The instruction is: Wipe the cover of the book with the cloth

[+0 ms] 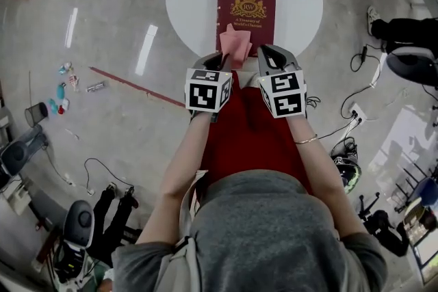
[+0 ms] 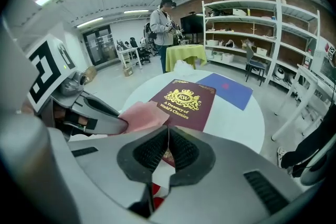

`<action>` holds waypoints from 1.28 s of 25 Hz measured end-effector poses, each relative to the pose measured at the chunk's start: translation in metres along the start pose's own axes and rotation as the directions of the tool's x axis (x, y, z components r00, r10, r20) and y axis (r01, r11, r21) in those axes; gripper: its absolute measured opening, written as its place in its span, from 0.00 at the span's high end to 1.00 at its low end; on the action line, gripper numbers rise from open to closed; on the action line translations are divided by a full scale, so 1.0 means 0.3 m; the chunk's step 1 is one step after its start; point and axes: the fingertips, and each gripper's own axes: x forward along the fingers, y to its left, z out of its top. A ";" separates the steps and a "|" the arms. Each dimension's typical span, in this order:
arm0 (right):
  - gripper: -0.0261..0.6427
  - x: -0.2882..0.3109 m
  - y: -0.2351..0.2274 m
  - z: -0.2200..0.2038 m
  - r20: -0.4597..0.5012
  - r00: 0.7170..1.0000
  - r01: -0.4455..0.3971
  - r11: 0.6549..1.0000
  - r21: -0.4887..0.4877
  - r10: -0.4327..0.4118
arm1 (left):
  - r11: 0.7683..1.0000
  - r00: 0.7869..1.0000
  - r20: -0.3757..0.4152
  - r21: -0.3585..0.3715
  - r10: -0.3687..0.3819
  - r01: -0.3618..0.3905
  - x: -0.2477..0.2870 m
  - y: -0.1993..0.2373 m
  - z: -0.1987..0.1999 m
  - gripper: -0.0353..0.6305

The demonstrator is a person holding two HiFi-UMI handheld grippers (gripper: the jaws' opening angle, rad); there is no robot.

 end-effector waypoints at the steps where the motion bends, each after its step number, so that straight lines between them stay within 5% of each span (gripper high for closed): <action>1: 0.92 0.010 0.014 0.006 -0.002 1.000 -0.008 1.000 -0.009 0.008 | 1.000 1.000 0.002 -0.010 0.005 -0.005 -0.009 0.017 -0.003 0.90; 16: 0.92 0.085 0.129 0.077 -0.013 0.999 -0.045 0.996 -0.073 0.044 | 0.987 0.991 0.029 -0.097 0.131 -0.127 -0.138 0.265 -0.007 0.90; 32: 0.92 0.076 -0.019 0.162 0.031 0.997 0.067 0.998 0.002 -0.067 | 0.983 0.971 0.169 0.048 0.168 -0.179 -0.097 0.331 0.383 0.90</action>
